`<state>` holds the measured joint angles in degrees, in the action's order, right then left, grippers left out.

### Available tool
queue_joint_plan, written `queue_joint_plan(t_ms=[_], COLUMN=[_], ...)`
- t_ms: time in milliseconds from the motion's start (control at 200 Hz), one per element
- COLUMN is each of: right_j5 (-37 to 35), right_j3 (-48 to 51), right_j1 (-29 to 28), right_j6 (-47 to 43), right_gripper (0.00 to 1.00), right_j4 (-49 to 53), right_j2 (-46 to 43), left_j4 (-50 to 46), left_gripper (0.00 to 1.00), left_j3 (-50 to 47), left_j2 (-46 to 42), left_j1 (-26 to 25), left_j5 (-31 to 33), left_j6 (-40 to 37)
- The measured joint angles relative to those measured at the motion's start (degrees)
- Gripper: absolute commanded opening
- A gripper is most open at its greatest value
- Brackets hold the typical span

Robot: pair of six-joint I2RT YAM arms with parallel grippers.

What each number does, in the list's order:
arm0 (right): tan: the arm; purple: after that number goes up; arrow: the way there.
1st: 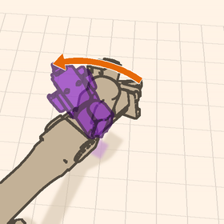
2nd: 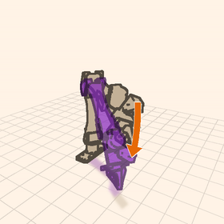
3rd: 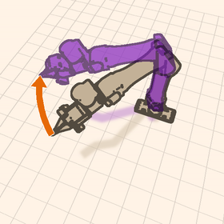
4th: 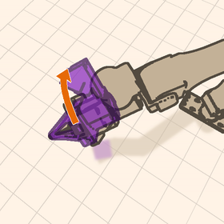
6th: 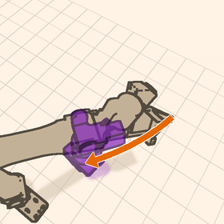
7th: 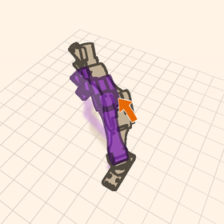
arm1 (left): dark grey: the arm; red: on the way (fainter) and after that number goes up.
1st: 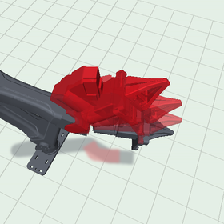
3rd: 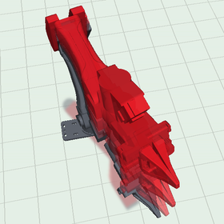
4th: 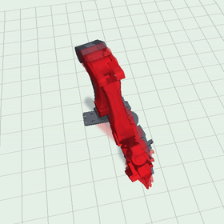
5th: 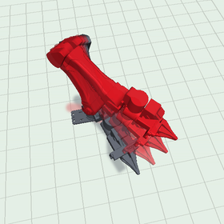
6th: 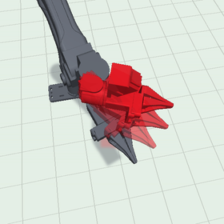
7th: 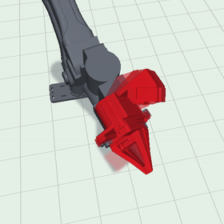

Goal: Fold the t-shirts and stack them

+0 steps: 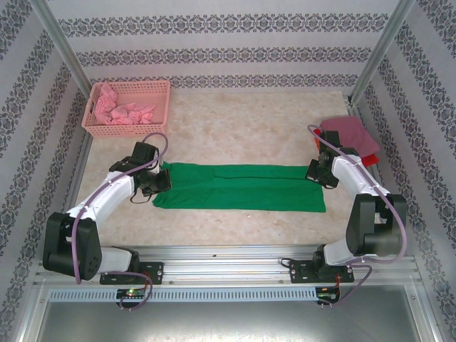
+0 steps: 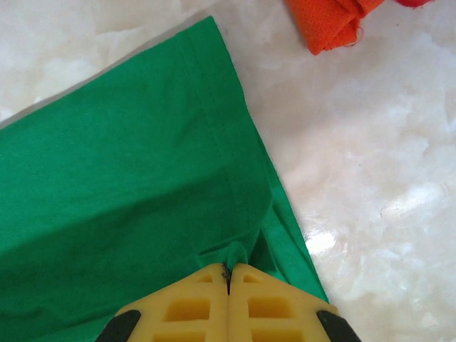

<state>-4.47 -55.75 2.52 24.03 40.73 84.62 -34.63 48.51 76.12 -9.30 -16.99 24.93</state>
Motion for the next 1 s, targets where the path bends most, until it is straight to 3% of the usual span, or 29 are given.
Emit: queue_joint_plan(t_ms=[490, 545, 615, 659, 734, 804, 889, 999], right_j5=[0.4, 0.7, 1.0, 1.3, 1.8, 2.4, 3.1, 3.5], right_j3=[1.4, 1.6, 1.6, 1.6, 1.6, 1.7, 1.8, 1.6], right_j1=[0.0, 0.0, 0.0, 0.0, 0.0, 0.0, -0.2, -2.7], right_j6=[0.0, 0.1, 0.2, 0.2, 0.3, 0.0, 0.1, -0.2], right_gripper=[0.00, 0.00, 0.11, 0.24, 0.48, 0.59, 0.66, 0.67], right_j4=[-0.8, -0.8, -0.9, -1.1, -1.5, -2.2, -3.6, -5.9], right_j2=[2.4, 2.5, 2.5, 2.5, 1.7, -0.5, -4.3, -7.8], left_j4=[3.0, 3.2, 3.4, 3.4, 3.4, 3.0, 1.6, 1.6], left_gripper=[0.00, 0.09, 0.22, 0.33, 0.61, 0.78, 0.90, 0.91], left_j3=[-4.8, -5.5, -6.0, -6.0, -6.0, -5.5, -3.8, -0.5], left_j2=[-0.2, 0.2, 0.8, 1.2, 1.4, 1.3, 0.5, -0.6], left_j1=[0.0, 0.0, 0.0, 0.0, 0.0, 0.0, 0.0, -0.1], left_j5=[-0.9, -0.9, -0.9, -1.0, -1.2, -1.3, -1.5, -2.4], left_j6=[1.3, 1.3, 1.4, 1.6, 2.0, 2.2, 2.0, 2.5])
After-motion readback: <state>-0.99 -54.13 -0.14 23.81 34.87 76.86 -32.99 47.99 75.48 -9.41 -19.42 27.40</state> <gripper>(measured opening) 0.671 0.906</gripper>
